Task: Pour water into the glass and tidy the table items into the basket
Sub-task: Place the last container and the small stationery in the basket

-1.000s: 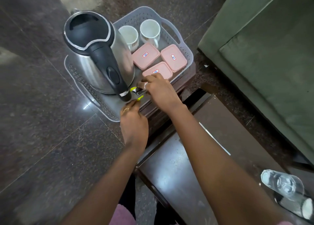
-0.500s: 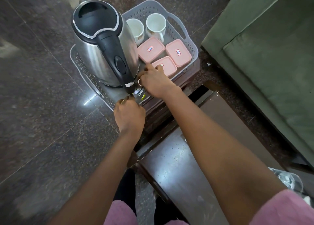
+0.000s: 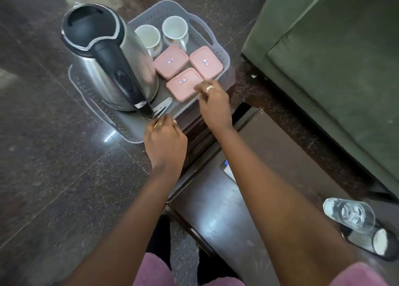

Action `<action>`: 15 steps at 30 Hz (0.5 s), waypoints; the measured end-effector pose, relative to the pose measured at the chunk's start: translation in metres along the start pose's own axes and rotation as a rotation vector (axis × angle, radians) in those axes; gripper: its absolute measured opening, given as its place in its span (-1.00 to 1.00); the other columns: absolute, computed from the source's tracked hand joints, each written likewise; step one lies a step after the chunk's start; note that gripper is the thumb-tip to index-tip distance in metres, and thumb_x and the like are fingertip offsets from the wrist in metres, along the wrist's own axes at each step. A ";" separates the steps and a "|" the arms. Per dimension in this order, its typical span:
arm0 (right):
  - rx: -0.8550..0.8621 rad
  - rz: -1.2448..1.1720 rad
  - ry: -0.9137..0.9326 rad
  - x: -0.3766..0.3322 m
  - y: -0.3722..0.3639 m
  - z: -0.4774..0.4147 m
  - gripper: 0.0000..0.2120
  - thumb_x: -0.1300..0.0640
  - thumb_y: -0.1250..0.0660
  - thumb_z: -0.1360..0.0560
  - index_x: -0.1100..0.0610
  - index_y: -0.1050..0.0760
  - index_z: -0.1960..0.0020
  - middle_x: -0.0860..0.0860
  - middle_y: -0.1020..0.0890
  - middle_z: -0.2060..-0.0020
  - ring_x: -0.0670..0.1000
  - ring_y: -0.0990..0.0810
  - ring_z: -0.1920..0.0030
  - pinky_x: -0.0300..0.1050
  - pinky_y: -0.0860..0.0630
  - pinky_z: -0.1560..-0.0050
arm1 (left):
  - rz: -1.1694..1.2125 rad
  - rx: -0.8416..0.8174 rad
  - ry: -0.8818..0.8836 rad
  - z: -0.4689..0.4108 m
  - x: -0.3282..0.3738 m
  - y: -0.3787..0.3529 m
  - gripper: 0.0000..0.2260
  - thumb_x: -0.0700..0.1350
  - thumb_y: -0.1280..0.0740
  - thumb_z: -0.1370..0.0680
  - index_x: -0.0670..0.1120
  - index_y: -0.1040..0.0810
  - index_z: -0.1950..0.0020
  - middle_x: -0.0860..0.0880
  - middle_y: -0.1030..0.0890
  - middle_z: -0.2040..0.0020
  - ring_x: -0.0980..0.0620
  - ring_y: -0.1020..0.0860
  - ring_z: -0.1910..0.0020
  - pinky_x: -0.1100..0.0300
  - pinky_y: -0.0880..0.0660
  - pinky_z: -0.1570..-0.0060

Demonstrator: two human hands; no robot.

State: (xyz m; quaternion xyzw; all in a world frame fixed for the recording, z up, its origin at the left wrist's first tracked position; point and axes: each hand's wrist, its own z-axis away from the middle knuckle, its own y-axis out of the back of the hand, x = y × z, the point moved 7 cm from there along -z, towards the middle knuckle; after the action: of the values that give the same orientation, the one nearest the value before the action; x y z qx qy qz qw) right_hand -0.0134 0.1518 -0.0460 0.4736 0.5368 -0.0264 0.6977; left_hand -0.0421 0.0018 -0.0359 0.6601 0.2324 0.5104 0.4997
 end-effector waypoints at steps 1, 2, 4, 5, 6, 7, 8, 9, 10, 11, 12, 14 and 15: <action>0.077 0.004 -0.020 0.010 0.013 0.012 -0.74 0.45 -0.22 -0.41 0.31 -0.57 -0.04 0.21 -0.57 -0.03 0.15 -0.56 -0.05 -0.25 -0.36 -0.09 | 0.005 0.044 -0.072 0.007 0.011 -0.002 -0.78 -0.25 -0.19 -0.52 -0.22 -0.59 -0.06 -0.18 -0.66 0.02 -0.16 -0.54 -0.06 0.03 -0.43 -0.11; 0.127 0.008 -0.041 0.018 0.020 0.025 -0.77 0.42 -0.23 -0.43 0.29 -0.58 -0.02 0.20 -0.57 -0.01 0.14 -0.56 -0.04 -0.20 -0.39 -0.09 | 0.019 0.068 -0.129 0.013 0.020 -0.004 -0.77 -0.25 -0.20 -0.51 -0.21 -0.59 -0.07 -0.16 -0.67 0.00 -0.15 -0.55 -0.06 0.05 -0.42 -0.13; 0.169 0.018 -0.108 0.042 0.032 0.056 -0.80 0.39 -0.25 -0.45 0.28 -0.58 -0.02 0.20 -0.57 0.00 0.15 -0.55 -0.04 -0.11 -0.44 -0.11 | 0.076 0.043 -0.226 0.030 0.039 -0.020 -0.77 -0.26 -0.22 -0.50 -0.21 -0.59 -0.09 -0.15 -0.67 -0.02 -0.14 -0.57 -0.06 0.05 -0.44 -0.13; 0.176 0.030 -0.152 0.057 0.037 0.075 -0.81 0.38 -0.25 -0.46 0.28 -0.58 -0.02 0.20 -0.56 -0.01 0.16 -0.55 -0.05 -0.10 -0.43 -0.11 | 0.092 0.009 -0.278 0.042 0.050 -0.032 -0.77 -0.27 -0.24 -0.49 -0.22 -0.60 -0.08 -0.15 -0.67 0.00 -0.15 -0.58 -0.04 0.05 -0.46 -0.10; 0.177 0.036 -0.200 0.072 0.041 0.094 -0.81 0.37 -0.25 -0.47 0.28 -0.58 -0.02 0.20 -0.56 -0.02 0.16 -0.54 -0.06 -0.11 -0.41 -0.11 | 0.097 -0.035 -0.324 0.056 0.060 -0.044 -0.78 -0.28 -0.26 -0.46 -0.23 -0.61 -0.05 -0.16 -0.68 0.03 -0.16 -0.59 -0.01 0.05 -0.49 -0.06; 0.172 0.033 -0.259 0.087 0.044 0.112 -0.81 0.35 -0.24 -0.47 0.28 -0.58 -0.03 0.20 -0.56 -0.03 0.16 -0.54 -0.07 -0.13 -0.40 -0.11 | 0.093 -0.084 -0.367 0.071 0.069 -0.055 -0.80 -0.29 -0.29 -0.44 -0.23 -0.62 -0.02 -0.16 -0.68 0.06 -0.16 -0.60 0.02 0.05 -0.51 -0.02; 0.175 0.024 -0.331 0.104 0.049 0.133 -0.80 0.35 -0.24 -0.48 0.29 -0.58 -0.04 0.20 -0.56 -0.05 0.16 -0.54 -0.09 -0.14 -0.39 -0.12 | 0.088 -0.141 -0.418 0.088 0.080 -0.069 -0.80 -0.29 -0.30 -0.42 -0.22 -0.63 0.01 -0.15 -0.69 0.08 -0.17 -0.61 0.05 0.05 -0.52 0.01; 0.182 0.015 -0.402 0.120 0.054 0.155 -0.80 0.35 -0.24 -0.48 0.30 -0.58 -0.04 0.20 -0.56 -0.06 0.16 -0.54 -0.10 -0.16 -0.38 -0.12 | 0.077 -0.202 -0.469 0.107 0.091 -0.082 -0.81 -0.28 -0.29 -0.41 -0.21 -0.63 0.04 -0.14 -0.69 0.10 -0.16 -0.61 0.07 0.05 -0.52 0.02; 0.195 0.011 -0.466 0.135 0.061 0.177 -0.81 0.35 -0.25 -0.47 0.30 -0.58 -0.03 0.19 -0.57 -0.05 0.15 -0.55 -0.10 -0.21 -0.38 -0.11 | 0.062 -0.271 -0.517 0.126 0.101 -0.096 -0.81 -0.26 -0.27 -0.41 -0.20 -0.63 0.05 -0.13 -0.69 0.11 -0.16 -0.61 0.08 0.05 -0.52 0.01; 0.207 0.008 -0.517 0.147 0.067 0.197 -0.82 0.35 -0.26 -0.46 0.29 -0.58 -0.02 0.19 -0.58 -0.03 0.14 -0.56 -0.07 -0.26 -0.36 -0.08 | 0.046 -0.336 -0.561 0.144 0.108 -0.109 -0.81 -0.26 -0.26 -0.42 -0.19 -0.63 0.06 -0.13 -0.68 0.13 -0.15 -0.61 0.10 0.05 -0.52 0.01; 0.214 0.005 -0.557 0.156 0.070 0.216 -0.83 0.34 -0.27 -0.46 0.29 -0.58 0.00 0.18 -0.58 -0.02 0.12 -0.57 -0.04 -0.30 -0.34 -0.05 | 0.034 -0.383 -0.600 0.160 0.113 -0.118 -0.82 -0.26 -0.26 -0.42 -0.18 -0.63 0.08 -0.12 -0.68 0.15 -0.13 -0.61 0.12 0.06 -0.52 0.01; 0.252 0.002 -0.637 0.178 0.085 0.257 -0.85 0.34 -0.27 -0.46 0.28 -0.59 0.04 0.17 -0.58 0.03 0.11 -0.57 0.02 -0.33 -0.33 0.01 | 0.015 -0.449 -0.708 0.199 0.126 -0.137 -0.85 -0.28 -0.30 -0.39 -0.15 -0.63 0.12 -0.09 -0.68 0.20 -0.10 -0.62 0.17 0.12 -0.53 0.06; 0.276 0.011 -0.683 0.190 0.092 0.278 -0.86 0.33 -0.27 -0.46 0.27 -0.59 0.05 0.16 -0.57 0.03 0.11 -0.56 0.03 -0.32 -0.34 0.03 | 0.002 -0.479 -0.760 0.218 0.132 -0.146 -0.85 -0.28 -0.30 -0.39 -0.14 -0.63 0.12 -0.08 -0.68 0.20 -0.08 -0.62 0.17 0.14 -0.53 0.07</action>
State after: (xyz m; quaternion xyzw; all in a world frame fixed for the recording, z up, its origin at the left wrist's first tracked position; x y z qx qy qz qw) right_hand 0.3182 0.1004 -0.1414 0.5300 0.2617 -0.2513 0.7664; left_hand 0.2343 0.0752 -0.1043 0.6667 -0.0927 0.2716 0.6878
